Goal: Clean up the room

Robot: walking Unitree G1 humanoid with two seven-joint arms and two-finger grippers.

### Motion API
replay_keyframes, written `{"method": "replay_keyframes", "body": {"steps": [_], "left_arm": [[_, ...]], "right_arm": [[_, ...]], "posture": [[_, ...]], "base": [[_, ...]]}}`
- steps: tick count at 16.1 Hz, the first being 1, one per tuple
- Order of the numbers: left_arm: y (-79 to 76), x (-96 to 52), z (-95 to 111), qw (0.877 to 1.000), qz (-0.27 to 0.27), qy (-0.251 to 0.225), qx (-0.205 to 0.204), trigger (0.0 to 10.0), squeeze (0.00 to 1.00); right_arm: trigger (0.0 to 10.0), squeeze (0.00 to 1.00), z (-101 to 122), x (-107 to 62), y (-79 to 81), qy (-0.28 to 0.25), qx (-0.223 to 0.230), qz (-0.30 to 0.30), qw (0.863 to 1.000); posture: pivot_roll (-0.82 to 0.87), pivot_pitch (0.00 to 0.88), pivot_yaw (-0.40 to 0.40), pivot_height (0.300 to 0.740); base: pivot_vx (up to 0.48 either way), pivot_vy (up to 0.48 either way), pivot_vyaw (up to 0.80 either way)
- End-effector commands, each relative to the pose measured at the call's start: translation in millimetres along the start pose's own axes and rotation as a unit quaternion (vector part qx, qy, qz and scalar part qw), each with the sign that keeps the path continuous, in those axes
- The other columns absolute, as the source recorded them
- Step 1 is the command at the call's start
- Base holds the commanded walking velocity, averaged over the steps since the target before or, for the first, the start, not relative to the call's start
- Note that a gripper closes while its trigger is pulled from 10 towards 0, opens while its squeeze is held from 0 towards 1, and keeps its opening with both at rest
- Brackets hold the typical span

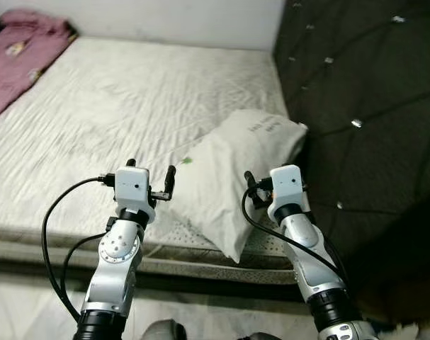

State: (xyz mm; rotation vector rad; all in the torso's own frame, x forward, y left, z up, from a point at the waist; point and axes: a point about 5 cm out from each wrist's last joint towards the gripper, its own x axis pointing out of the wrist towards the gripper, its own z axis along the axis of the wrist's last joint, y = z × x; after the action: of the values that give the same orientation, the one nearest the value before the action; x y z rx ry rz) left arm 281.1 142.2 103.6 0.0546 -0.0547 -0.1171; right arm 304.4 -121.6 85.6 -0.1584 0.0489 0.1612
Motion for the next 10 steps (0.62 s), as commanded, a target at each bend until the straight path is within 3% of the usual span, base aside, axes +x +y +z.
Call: {"method": "replay_keyframes", "body": {"steps": [1, 10], "left_arm": [[-0.5, -0.4, 1.1, 1.0, -0.005, -0.002, 0.004, 10.0, 0.0], [-0.2, 1.1, 0.8, 1.0, -0.006, 0.0, 0.004, 10.0, 0.0]], "right_arm": [[10.0, 0.0, 1.6, 0.0, -0.7, -0.001, 0.0, -0.001, 1.0], [10.0, 0.0, 1.5, 1.0, -3.1, 0.001, 0.005, -0.012, 1.0]], "posture": [[0.05, 0.0, -0.014, 0.74], [0.05, 0.0, -0.011, 0.74]], "base": [[0.0, 0.0, 0.0], [0.0, 0.0, 0.0]]}}
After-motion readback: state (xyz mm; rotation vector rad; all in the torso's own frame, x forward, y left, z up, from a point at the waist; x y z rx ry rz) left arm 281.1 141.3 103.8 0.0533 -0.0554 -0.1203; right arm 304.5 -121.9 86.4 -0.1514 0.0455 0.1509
